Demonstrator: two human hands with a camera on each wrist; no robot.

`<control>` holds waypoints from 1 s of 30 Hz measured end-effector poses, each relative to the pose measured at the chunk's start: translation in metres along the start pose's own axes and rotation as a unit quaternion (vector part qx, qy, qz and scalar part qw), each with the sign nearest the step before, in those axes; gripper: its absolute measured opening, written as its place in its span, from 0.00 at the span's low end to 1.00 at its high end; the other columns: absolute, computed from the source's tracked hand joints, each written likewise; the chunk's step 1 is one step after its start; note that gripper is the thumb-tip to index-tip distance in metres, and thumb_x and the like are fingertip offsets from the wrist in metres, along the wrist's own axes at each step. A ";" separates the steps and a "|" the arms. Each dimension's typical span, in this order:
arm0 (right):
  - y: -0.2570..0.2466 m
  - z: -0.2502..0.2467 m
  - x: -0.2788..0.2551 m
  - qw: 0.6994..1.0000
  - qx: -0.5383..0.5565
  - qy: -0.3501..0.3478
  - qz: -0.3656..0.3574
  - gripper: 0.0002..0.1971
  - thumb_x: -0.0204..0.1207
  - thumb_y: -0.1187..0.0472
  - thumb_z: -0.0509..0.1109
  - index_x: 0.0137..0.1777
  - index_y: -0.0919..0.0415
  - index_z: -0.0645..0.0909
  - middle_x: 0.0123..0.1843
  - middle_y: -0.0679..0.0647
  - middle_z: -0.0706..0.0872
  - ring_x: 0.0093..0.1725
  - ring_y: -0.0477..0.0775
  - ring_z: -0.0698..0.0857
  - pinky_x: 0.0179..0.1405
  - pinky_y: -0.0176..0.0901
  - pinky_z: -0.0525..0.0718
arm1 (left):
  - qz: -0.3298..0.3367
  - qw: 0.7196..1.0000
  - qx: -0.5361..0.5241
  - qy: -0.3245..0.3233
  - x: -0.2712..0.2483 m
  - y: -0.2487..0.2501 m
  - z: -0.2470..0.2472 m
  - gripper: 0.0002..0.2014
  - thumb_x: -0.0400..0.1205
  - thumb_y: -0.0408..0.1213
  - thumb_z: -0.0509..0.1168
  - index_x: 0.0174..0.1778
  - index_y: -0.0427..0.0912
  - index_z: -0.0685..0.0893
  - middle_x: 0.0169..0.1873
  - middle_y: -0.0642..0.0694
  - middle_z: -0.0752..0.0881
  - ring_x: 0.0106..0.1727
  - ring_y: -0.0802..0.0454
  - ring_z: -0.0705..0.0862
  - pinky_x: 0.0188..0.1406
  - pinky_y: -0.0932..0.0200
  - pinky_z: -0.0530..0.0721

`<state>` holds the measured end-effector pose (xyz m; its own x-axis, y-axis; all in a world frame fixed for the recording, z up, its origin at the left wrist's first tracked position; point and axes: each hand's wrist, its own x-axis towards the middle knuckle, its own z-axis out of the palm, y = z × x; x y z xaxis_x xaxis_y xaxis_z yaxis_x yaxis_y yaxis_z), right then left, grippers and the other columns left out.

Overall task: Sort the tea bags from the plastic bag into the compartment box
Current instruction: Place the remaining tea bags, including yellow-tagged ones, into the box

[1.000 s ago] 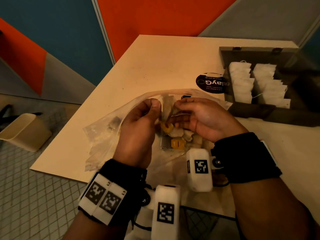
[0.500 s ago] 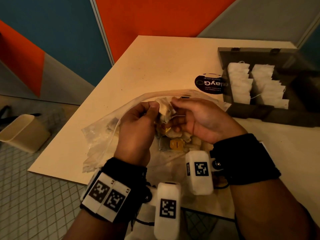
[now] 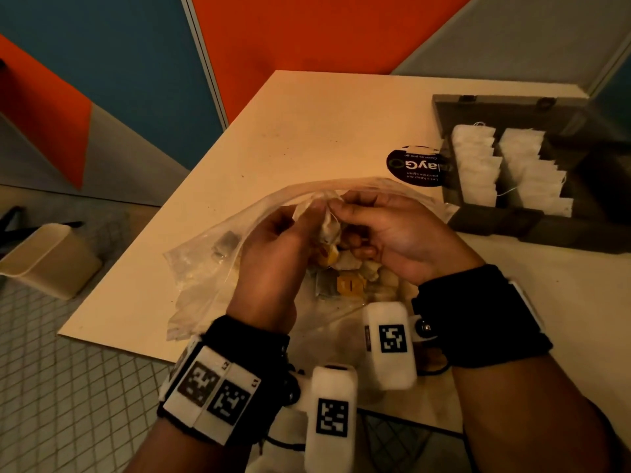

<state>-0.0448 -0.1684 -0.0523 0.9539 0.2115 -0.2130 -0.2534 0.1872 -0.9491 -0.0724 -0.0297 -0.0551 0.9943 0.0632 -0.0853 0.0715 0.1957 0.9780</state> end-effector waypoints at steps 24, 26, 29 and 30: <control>-0.044 -0.009 -0.052 0.872 -0.484 0.050 -0.059 0.04 0.72 0.58 0.78 0.40 0.51 0.86 0.39 0.45 0.90 0.38 0.41 0.87 0.39 0.41 0.85 | 0.028 0.997 0.023 0.065 0.004 -0.009 -0.006 0.08 0.84 0.36 0.64 0.45 0.41 0.88 0.33 0.50 0.88 0.35 0.56 0.85 0.34 0.59 0.83; -0.055 -0.011 -0.062 0.869 -0.491 0.001 -0.054 0.03 0.72 0.58 0.78 0.41 0.50 0.86 0.37 0.42 0.90 0.36 0.39 0.88 0.34 0.35 0.84 | 0.058 0.994 0.077 0.050 0.003 -0.009 -0.007 0.08 0.83 0.37 0.66 0.42 0.43 0.89 0.33 0.49 0.88 0.34 0.57 0.84 0.36 0.57 0.82; -0.070 -0.010 -0.066 0.856 -0.513 -0.050 -0.040 0.03 0.72 0.59 0.78 0.42 0.49 0.88 0.38 0.42 0.90 0.35 0.39 0.87 0.32 0.32 0.84 | 0.110 0.983 0.146 0.027 0.002 -0.009 -0.007 0.12 0.81 0.42 0.68 0.37 0.38 0.87 0.30 0.38 0.85 0.31 0.50 0.80 0.35 0.48 0.80; -0.074 -0.009 -0.066 0.851 -0.521 -0.053 -0.046 0.03 0.72 0.58 0.77 0.42 0.49 0.88 0.38 0.42 0.90 0.35 0.39 0.87 0.33 0.33 0.83 | 0.122 0.979 0.162 0.025 0.002 -0.009 -0.007 0.14 0.80 0.43 0.67 0.36 0.36 0.86 0.30 0.34 0.85 0.30 0.46 0.79 0.36 0.44 0.81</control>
<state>-0.0873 -0.2050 0.0299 0.9281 0.3377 -0.1568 0.1546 -0.7326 -0.6628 -0.0717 -0.0243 -0.0659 0.9804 0.1187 0.1573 -0.1387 -0.1514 0.9787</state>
